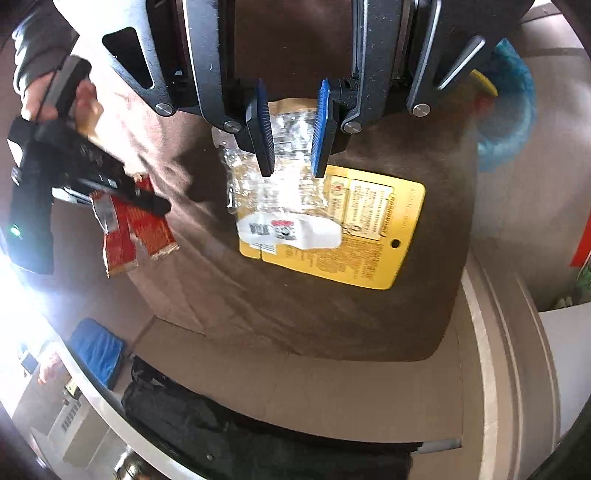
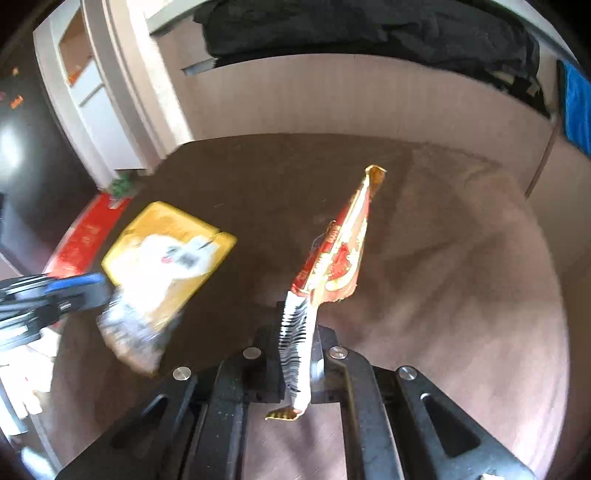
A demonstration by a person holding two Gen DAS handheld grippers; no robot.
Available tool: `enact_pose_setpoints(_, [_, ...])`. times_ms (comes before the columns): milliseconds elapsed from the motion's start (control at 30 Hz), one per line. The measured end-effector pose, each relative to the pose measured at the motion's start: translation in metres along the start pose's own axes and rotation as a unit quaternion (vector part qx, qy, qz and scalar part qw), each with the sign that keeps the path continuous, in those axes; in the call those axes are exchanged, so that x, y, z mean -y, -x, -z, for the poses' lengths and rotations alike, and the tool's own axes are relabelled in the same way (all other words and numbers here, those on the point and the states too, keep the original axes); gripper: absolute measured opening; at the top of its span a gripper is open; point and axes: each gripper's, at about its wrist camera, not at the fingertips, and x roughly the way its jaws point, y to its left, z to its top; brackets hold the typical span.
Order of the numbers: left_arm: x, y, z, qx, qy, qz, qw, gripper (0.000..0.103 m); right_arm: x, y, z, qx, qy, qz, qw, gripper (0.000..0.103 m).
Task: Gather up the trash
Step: 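Grasp the red snack wrapper with the right gripper and lift it, then grasp the clear packet with the left gripper while the right holds the red wrapper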
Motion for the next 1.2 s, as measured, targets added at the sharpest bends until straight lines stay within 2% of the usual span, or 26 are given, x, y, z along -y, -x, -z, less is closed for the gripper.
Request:
enact_pose_setpoints(100, [0.018,-0.023,0.005,-0.051,-0.049,-0.020,0.9973,0.039,-0.010,0.007,0.010,-0.003,0.013,-0.006,1.000,0.006])
enact_pose_setpoints(133, [0.029,-0.023,0.008,-0.039,-0.079,-0.037,0.9954,0.043,-0.012,0.009,0.011,-0.002,0.018,-0.002,1.000,0.006])
enact_pose_setpoints(233, [0.051,-0.029,0.015,-0.048,-0.112,-0.053,0.9912,0.062,-0.010,0.015,0.014,0.000,0.018,0.004,1.000,0.006])
enact_pose_setpoints(367, [0.070,-0.036,0.020,-0.041,-0.126,-0.088,0.9872,0.072,0.006,0.025,0.018,0.007,-0.002,0.007,1.000,0.007])
enact_pose_setpoints(467, [0.066,-0.037,0.012,-0.038,-0.085,-0.093,0.9913,0.072,0.018,0.032,0.022,0.013,-0.019,0.007,1.000,0.007])
enact_pose_setpoints(533, [0.061,-0.037,0.003,-0.034,-0.039,-0.103,0.9934,0.072,0.024,0.034,0.025,0.016,-0.027,0.005,1.000,0.008])
enact_pose_setpoints(600, [0.061,-0.040,-0.002,-0.031,-0.026,-0.122,0.9916,0.072,0.030,0.034,0.028,0.016,-0.034,0.001,0.999,0.008])
enact_pose_setpoints(700, [0.067,-0.048,-0.008,-0.016,-0.042,-0.156,0.9868,0.076,0.038,0.032,0.032,0.015,-0.047,-0.008,0.999,0.008])
enact_pose_setpoints(800, [0.062,-0.045,-0.012,-0.012,-0.020,-0.152,0.9881,0.077,0.041,0.029,0.035,0.018,-0.054,-0.016,0.998,0.008])
enact_pose_setpoints(833, [0.060,-0.039,-0.010,-0.005,-0.017,-0.148,0.9888,0.077,0.042,0.029,0.036,0.020,-0.055,-0.017,0.998,0.009])
enact_pose_setpoints(933, [0.043,-0.010,0.002,0.030,-0.014,-0.107,0.9937,0.077,0.044,0.033,0.042,0.028,-0.056,-0.022,0.998,0.009])
enact_pose_setpoints(967, [0.037,-0.003,0.002,0.039,-0.008,-0.112,0.9930,0.077,0.045,0.035,0.046,0.031,-0.054,-0.023,0.998,0.009])
enact_pose_setpoints(1067, [0.005,0.016,-0.001,0.070,0.083,-0.123,0.9865,0.077,0.047,0.036,0.050,0.036,-0.048,-0.025,0.998,0.009])
enact_pose_setpoints(1100, [-0.002,0.015,-0.004,0.066,0.112,-0.117,0.9847,0.076,0.047,0.034,0.051,0.036,-0.047,-0.024,0.998,0.009])
enact_pose_setpoints(1133, [-0.005,0.012,-0.005,0.057,0.118,-0.115,0.9846,0.076,0.048,0.032,0.050,0.035,-0.046,-0.023,0.998,0.009])
enact_pose_setpoints(1200, [0.011,-0.006,-0.012,0.032,0.085,-0.123,0.9882,0.076,0.050,0.028,0.049,0.033,-0.052,-0.030,0.998,0.009])
